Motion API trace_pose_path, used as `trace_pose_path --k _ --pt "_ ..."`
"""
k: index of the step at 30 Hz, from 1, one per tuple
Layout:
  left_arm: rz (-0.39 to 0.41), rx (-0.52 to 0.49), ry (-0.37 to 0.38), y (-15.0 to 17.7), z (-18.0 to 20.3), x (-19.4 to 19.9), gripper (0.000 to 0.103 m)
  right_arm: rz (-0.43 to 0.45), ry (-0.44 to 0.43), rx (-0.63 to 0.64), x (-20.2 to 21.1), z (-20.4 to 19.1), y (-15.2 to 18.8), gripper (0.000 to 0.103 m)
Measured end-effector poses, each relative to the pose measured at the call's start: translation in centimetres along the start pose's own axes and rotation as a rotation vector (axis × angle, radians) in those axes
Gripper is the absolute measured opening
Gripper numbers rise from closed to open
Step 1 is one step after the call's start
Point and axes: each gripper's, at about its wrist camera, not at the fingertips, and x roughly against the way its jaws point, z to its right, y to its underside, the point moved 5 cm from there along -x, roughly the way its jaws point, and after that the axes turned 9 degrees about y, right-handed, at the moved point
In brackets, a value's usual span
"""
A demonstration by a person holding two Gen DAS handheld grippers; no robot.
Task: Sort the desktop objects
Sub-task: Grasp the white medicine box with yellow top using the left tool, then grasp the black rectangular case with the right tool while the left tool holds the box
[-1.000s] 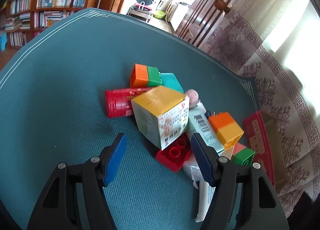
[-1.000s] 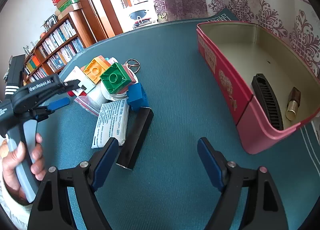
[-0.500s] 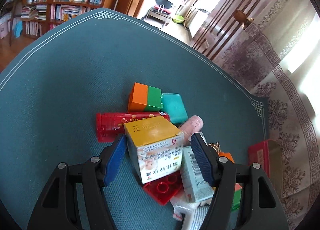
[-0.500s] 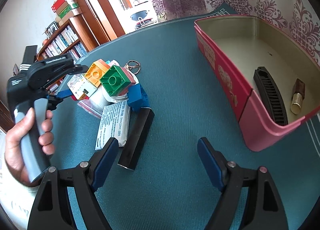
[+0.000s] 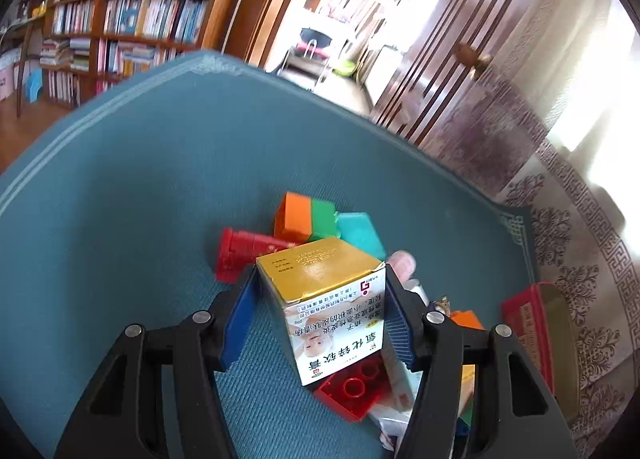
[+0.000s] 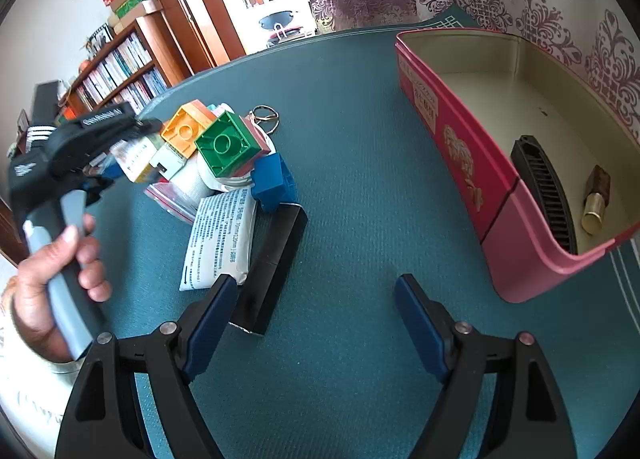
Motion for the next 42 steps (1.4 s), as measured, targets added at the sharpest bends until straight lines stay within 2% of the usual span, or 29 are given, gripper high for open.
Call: trace_pose_path --k 7,12,20,25,28,31,35,39,42 --pt "0.116 -0.053 0.005 -0.9 1.2 3.0 0.062 -0.009 0.083 0.078 0.0 -1.3 -0.6 0.084" --pt "0.097 -0.041 0.022 -0.6 1.2 2.9 0.062 -0.018 0.194 0.159 -0.7 -2.9 -1.2 0.082" --pt "0.079 -0.015 0.036 -0.3 0.9 2.8 0.062 -0.057 0.222 0.191 -0.9 -2.7 -0.5 0.071" --pt "0.08 -0.009 0.039 -0.2 0.9 2.9 0.062 -0.077 0.22 0.155 -1.0 -1.5 -0.4 0.066" --pt "0.074 -0.023 0.046 0.0 1.3 2.8 0.062 -0.073 0.203 0.173 -1.1 -1.9 -0.8 0.058" --pt "0.067 -0.041 0.057 0.2 1.8 2.7 0.062 -0.065 0.188 0.218 -1.5 -3.1 -1.2 0.054" --pt "0.058 -0.054 0.071 0.4 2.2 2.6 0.062 -0.057 0.144 0.264 -1.7 -4.2 -1.4 0.05" --pt "0.044 -0.055 0.081 0.5 2.2 2.4 0.062 -0.052 0.096 0.253 -1.5 -4.3 -1.1 0.045" --pt "0.035 -0.065 0.089 0.6 2.4 2.3 0.062 -0.057 0.073 0.238 -1.3 -3.7 -1.0 0.034"
